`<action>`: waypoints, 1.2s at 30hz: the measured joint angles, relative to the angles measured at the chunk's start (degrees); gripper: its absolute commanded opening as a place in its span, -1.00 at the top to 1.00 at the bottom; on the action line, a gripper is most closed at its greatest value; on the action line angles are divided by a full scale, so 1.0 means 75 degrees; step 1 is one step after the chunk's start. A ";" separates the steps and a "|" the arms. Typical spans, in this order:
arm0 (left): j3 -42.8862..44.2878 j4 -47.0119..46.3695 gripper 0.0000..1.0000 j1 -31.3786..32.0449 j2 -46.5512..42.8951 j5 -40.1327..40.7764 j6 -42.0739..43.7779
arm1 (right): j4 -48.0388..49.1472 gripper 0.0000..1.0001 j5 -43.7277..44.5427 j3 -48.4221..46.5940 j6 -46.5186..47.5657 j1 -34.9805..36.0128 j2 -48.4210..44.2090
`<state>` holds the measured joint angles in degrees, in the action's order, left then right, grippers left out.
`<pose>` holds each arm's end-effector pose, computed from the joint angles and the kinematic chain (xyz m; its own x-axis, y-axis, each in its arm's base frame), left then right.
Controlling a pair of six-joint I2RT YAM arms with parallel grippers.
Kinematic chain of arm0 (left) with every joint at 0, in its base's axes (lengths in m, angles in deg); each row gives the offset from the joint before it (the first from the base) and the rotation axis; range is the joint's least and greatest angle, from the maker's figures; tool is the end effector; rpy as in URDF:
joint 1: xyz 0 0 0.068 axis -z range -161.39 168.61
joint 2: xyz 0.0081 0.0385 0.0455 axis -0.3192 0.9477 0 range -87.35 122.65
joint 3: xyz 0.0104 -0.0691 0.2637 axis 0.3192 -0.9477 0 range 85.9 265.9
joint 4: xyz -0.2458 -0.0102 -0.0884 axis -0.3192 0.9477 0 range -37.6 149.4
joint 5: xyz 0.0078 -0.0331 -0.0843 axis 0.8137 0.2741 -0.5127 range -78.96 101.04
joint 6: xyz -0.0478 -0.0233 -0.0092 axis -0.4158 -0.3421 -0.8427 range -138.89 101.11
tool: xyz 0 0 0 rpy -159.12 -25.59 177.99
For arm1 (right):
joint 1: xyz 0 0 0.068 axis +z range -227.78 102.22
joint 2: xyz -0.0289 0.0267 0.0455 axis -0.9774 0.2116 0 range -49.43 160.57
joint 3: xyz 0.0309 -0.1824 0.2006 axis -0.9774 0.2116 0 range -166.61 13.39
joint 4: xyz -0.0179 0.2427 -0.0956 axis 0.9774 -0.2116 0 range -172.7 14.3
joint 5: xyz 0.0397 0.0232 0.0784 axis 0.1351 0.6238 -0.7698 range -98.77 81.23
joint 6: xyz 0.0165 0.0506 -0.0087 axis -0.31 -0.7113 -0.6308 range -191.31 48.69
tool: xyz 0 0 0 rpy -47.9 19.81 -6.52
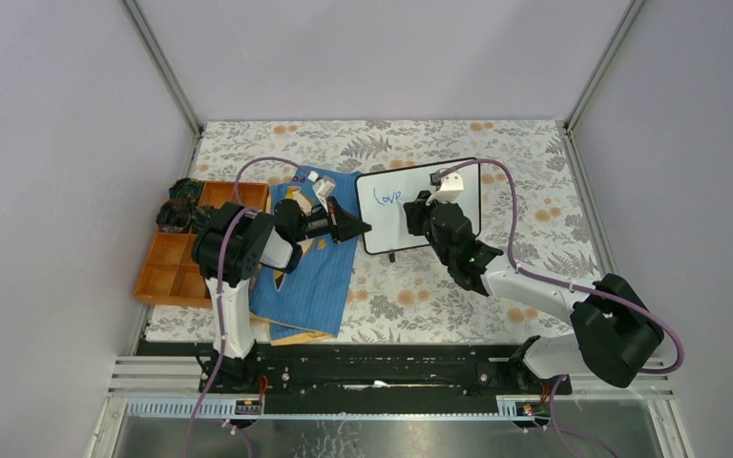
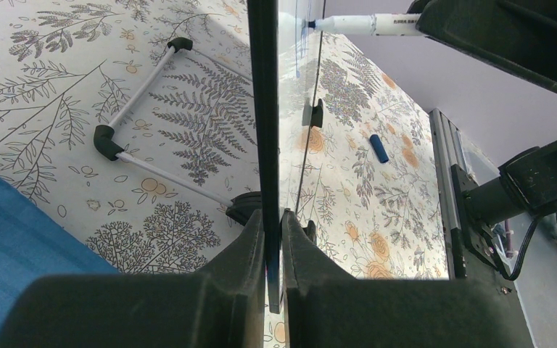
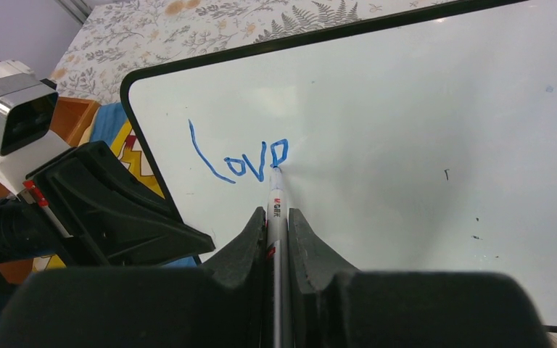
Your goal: Write a sentence on the whiteboard
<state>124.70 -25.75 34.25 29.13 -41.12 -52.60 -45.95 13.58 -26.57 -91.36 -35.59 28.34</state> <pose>0.3241 -0.1199 0.1240 -0.5072 -0.2116 -0.8354 0.7745 0.3132 -0.5496 0.2315 0.1917 0.2539 -0.2149 0.2332 -0.9484 -0.2860 0.9135 0.2894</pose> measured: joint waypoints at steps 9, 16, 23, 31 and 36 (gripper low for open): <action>0.0000 0.0012 1.00 0.0000 0.0000 0.0003 0.0000 | -0.0175 1.00 0.0026 0.0055 -0.0050 0.0003 -0.0064; 0.0009 0.0023 1.00 0.0000 0.0000 -0.0003 0.0000 | -0.0431 1.00 0.0262 0.0055 -0.0047 0.0003 -0.0169; 0.0009 0.0023 1.00 0.0000 0.0000 -0.0003 0.0000 | -0.0629 1.00 0.0595 0.0055 -0.0044 -0.0035 -0.0291; 0.0009 0.0020 1.00 0.0000 0.0000 -0.0026 0.0003 | -0.0641 1.00 0.0589 0.0399 0.0044 -0.0178 -0.0921; 0.0009 0.0017 1.00 0.0000 0.0000 -0.0026 0.0003 | -0.0603 1.00 0.0210 0.0667 0.0239 -0.0184 -0.1749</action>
<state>124.77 -25.61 34.25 29.13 -41.32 -52.58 -50.47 15.15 -21.57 -89.57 -36.97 15.23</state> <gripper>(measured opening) 0.133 0.162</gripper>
